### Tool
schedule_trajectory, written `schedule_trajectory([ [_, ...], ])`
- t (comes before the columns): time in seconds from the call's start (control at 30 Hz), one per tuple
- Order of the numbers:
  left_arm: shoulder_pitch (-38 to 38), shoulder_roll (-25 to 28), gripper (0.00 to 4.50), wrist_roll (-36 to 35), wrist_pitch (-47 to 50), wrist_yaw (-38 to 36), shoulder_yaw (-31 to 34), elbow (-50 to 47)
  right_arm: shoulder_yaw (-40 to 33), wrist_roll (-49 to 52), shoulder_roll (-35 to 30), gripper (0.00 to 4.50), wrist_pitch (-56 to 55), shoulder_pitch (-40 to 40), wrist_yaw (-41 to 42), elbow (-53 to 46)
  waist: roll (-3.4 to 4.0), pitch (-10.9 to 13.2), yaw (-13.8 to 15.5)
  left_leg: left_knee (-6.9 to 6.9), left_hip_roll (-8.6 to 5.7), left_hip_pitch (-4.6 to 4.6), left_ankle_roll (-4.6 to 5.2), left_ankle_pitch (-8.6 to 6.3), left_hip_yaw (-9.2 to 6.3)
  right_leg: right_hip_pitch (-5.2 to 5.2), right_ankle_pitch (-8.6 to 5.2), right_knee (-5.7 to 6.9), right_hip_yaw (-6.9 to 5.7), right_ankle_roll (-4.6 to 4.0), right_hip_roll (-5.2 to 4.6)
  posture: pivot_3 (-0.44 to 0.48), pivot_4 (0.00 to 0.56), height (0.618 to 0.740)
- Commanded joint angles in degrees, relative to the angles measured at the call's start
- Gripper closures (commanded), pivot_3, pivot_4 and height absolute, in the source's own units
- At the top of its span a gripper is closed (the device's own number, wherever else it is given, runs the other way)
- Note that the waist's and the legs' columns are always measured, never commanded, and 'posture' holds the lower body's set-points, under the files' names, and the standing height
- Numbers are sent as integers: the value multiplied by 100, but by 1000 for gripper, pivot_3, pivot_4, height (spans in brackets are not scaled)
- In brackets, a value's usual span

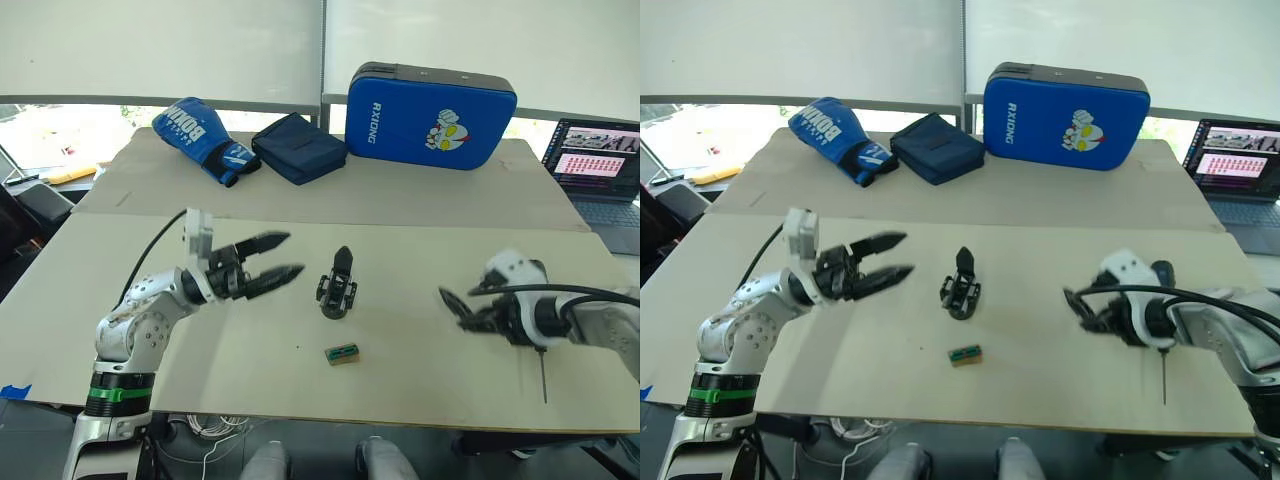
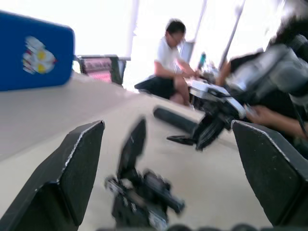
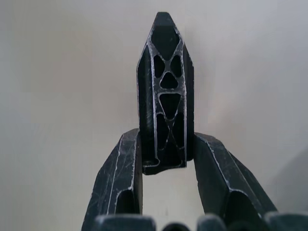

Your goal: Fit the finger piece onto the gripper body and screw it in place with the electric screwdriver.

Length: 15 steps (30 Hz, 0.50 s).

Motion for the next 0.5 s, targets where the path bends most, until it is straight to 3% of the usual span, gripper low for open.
schedule_trajectory([
  [0.03,-375,-372,0,-581,568,1051,254,-303,-954,121,628,3390,-441,-163,-556,-1071,-2,0,-2,0,1,1,0,0,0,1,2,-1,0,-2,1,0,150,740],
  [0.1,-584,-624,0,-669,748,1570,284,-296,-1011,10,1179,3390,-551,-355,-1119,-1558,-3,1,-6,1,1,3,0,0,-1,1,3,3,0,-3,2,0,150,740],
  [0.23,-1063,-1289,0,-897,1065,2569,276,-188,10,-821,1879,3390,-1376,-597,-1964,-2345,-2,0,0,1,-3,4,-2,1,-1,0,6,6,1,-5,1,0,150,740],
  [0.5,-1375,-1777,0,-822,1119,2908,23,-71,1591,-1991,2354,3390,-1953,-988,-2524,-2287,-1,0,-15,1,-12,0,-4,2,-1,-9,13,4,7,-16,-2,0,150,740],
])
